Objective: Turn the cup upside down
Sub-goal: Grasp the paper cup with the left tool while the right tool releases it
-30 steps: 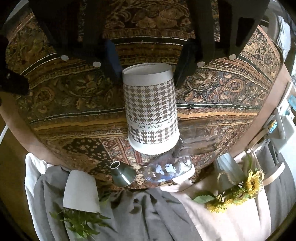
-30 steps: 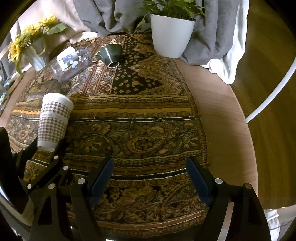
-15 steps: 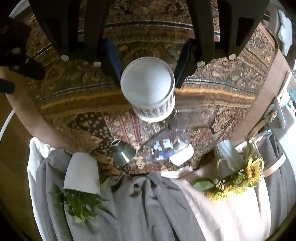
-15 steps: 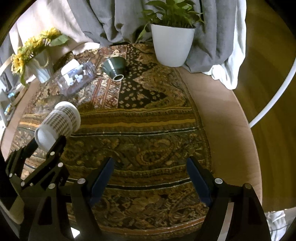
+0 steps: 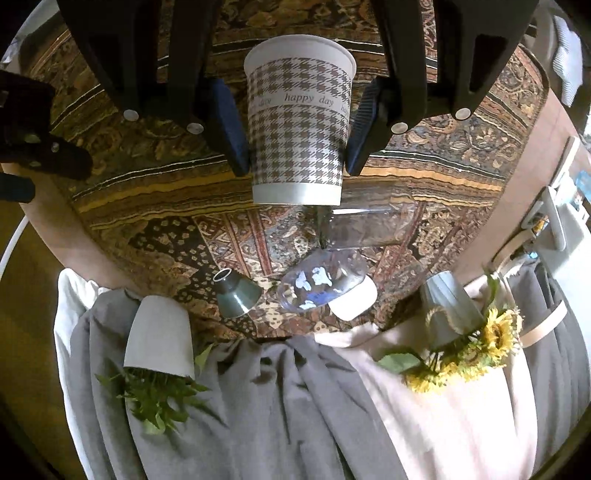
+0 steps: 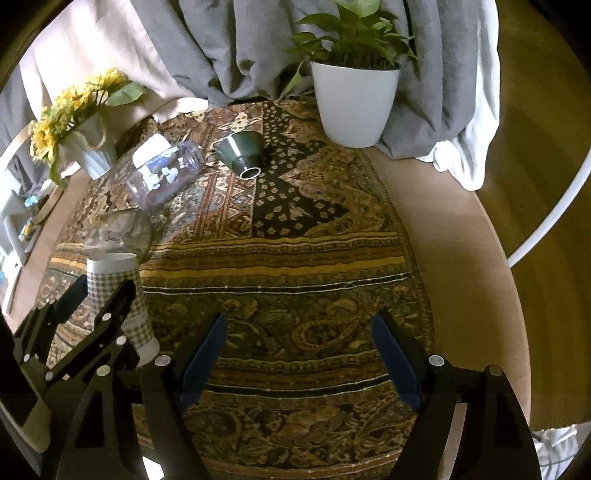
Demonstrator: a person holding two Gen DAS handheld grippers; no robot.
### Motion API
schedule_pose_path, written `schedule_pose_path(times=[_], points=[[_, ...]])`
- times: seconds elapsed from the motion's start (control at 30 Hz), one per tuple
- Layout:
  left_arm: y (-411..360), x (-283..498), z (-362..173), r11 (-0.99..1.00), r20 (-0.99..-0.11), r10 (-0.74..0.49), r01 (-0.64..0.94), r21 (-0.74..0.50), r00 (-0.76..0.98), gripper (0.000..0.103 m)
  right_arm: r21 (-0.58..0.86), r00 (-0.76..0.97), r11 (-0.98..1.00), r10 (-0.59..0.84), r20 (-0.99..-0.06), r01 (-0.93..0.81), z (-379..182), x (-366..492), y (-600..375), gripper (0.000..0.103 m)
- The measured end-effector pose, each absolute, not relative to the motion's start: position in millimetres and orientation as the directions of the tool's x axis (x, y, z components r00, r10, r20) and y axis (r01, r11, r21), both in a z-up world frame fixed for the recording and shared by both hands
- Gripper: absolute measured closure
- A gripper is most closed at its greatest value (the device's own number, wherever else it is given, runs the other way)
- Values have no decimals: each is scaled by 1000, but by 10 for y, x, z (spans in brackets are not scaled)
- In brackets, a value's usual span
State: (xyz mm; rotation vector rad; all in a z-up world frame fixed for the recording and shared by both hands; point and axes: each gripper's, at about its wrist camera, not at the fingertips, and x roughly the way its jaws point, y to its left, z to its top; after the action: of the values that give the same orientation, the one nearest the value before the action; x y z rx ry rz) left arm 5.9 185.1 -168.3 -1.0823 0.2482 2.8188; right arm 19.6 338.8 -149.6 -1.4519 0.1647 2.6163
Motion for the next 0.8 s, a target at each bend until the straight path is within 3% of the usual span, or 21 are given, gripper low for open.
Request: schedule_pose_path(times=[0.37,0.8], points=[[1810,42,-1578,-988,-543,99,-147,46,-834,50,-21,-532,-982,119,-838,-187,-1448,201,3345,23],[1700,264,-1756,-982,-612,104,-178,62,-784,50,-45,-499,-988,114,-859,-149,-1557,218,3222,23]])
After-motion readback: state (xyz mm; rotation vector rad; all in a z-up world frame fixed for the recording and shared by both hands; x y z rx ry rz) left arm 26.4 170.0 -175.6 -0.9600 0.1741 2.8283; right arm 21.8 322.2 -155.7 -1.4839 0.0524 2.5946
